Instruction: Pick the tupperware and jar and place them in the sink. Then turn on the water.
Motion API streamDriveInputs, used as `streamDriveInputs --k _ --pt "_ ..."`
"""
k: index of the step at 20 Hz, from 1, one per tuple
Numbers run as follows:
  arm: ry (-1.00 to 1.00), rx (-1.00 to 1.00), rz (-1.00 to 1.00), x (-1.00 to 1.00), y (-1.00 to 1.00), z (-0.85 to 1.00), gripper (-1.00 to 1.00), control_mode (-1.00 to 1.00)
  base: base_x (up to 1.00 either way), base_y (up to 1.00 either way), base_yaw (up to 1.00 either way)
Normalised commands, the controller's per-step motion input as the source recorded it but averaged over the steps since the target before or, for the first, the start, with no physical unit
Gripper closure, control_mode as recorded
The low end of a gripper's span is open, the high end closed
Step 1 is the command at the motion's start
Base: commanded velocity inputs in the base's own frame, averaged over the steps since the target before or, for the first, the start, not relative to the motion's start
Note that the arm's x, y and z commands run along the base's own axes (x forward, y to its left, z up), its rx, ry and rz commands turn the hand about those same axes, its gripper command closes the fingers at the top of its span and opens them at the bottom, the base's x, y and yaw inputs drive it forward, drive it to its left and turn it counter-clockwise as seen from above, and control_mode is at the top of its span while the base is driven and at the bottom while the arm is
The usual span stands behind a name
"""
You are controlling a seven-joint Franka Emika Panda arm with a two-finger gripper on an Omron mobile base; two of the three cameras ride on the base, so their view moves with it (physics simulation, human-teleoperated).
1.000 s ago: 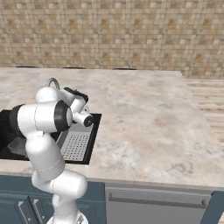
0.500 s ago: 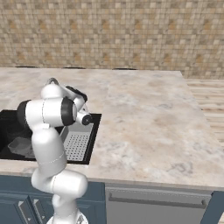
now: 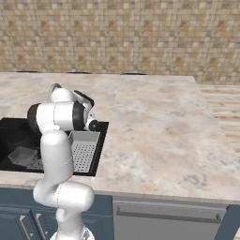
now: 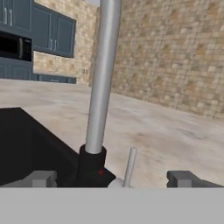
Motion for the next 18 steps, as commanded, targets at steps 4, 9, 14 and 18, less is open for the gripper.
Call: streamDriveInputs --k 4,9,14,18 --pt "0.0 0.0 0.0 0.4 0.0 -0.01 -1.0 -1.0 0.0 0.0 0.0" --pt "0.0 0.0 0.0 0.35 0.02 -0.02 -1.0 -1.0 0.0 0.0 0.0" --pt "0.01 0.0 0.0 0.29 0.09 -0.1 -1.0 -1.0 0.0 0.0 0.0" --pt "0.01 0.0 0.0 0.21 0.1 -0.16 -1.0 -1.0 0.0 0.0 0.0"
